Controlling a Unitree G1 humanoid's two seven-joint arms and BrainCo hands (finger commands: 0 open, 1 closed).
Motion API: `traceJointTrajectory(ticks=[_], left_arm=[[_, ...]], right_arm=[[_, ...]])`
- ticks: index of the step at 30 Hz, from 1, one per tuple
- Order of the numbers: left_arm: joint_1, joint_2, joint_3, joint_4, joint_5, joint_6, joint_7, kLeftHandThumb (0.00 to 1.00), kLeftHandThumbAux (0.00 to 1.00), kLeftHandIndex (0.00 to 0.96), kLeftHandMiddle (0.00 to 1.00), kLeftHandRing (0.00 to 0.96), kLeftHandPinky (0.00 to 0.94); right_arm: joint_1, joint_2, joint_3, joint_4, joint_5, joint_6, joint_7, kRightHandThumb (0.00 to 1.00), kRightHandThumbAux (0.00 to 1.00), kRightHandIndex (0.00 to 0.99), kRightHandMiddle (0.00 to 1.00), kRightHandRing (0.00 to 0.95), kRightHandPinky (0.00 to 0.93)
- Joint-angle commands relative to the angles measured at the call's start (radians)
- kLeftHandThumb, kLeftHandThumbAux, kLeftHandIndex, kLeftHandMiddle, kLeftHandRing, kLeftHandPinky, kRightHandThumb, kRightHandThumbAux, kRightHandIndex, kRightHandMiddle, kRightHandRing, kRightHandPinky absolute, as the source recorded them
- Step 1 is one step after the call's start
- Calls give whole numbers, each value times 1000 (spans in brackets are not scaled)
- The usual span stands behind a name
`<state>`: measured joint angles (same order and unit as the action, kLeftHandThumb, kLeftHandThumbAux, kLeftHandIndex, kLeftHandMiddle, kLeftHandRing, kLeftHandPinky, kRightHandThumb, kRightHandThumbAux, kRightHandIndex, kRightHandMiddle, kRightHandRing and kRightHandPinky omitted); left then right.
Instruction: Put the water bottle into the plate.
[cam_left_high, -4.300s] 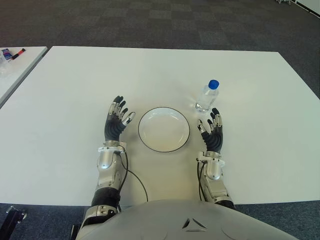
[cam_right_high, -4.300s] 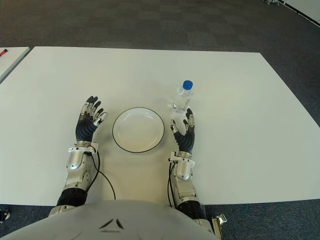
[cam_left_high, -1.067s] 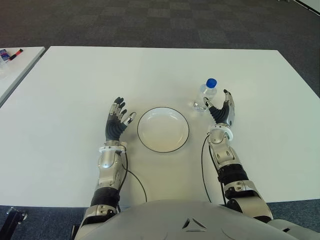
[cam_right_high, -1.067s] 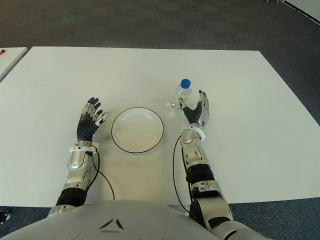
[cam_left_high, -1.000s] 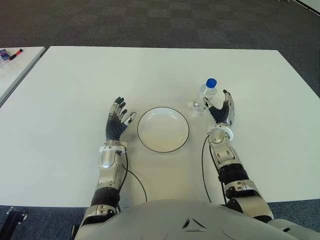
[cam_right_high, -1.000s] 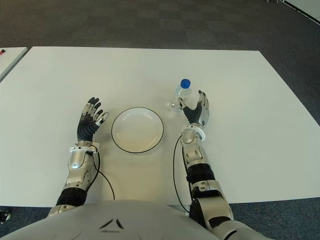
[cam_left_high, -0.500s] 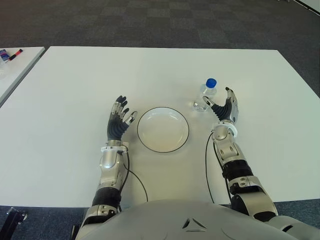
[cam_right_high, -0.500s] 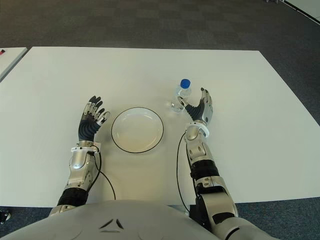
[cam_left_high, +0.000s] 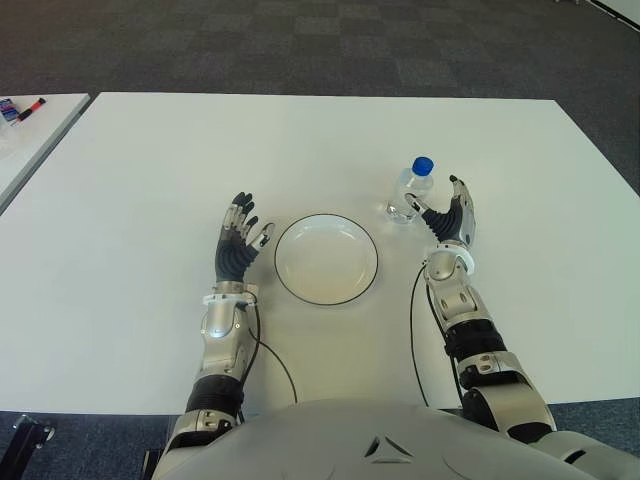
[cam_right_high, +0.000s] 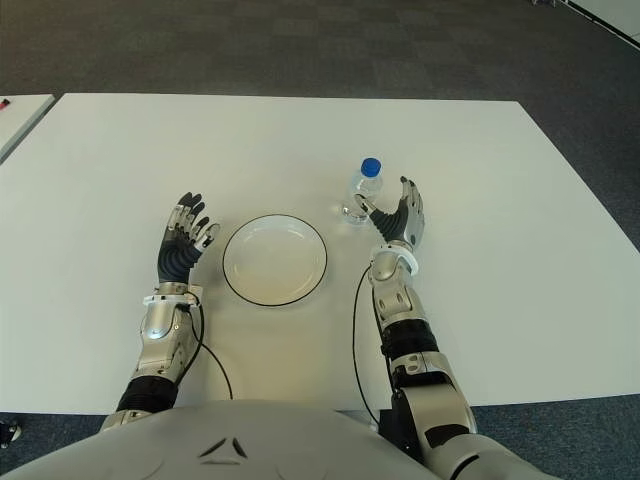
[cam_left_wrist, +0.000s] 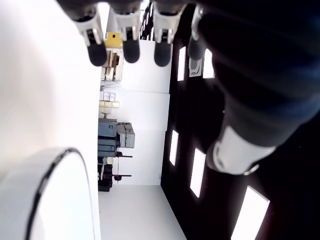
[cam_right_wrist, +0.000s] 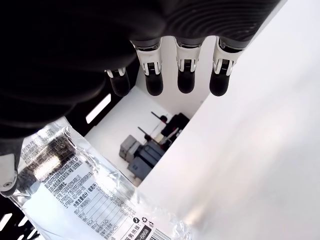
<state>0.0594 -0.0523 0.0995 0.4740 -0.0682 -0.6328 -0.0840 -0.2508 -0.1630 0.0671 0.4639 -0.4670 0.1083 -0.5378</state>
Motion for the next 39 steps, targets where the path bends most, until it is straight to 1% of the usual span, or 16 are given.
traceJointTrajectory(ticks=[1,9,12,21,31,39], left_arm=[[0,3,-9,16,4,-2,-1,279,775,66,93,86,130],[-5,9,-11,29,22,-12,7,276,777,59,85,81,119],[-10,10,-11,36,21,-15,2,274,779,58,82,77,113],[-14,10,-14,46,5,-19,-14,265,791,63,77,69,108],[-16,10,-17,45,8,-11,-11,265,799,70,82,70,107],[-21,5,-18,48,1,-6,-13,263,808,75,90,79,119]], right_arm=[[-2,2,6,24,10,-24,9,374,449,0,0,0,43],[-7,-2,8,59,14,-65,15,382,452,0,1,7,62],[-8,-9,14,76,17,-111,26,388,453,0,5,13,69],[-10,-18,20,114,29,-186,60,394,457,0,10,21,74],[-23,-36,36,170,54,-286,134,436,452,0,2,14,93],[-24,-48,49,188,59,-342,179,424,417,0,0,8,94]])
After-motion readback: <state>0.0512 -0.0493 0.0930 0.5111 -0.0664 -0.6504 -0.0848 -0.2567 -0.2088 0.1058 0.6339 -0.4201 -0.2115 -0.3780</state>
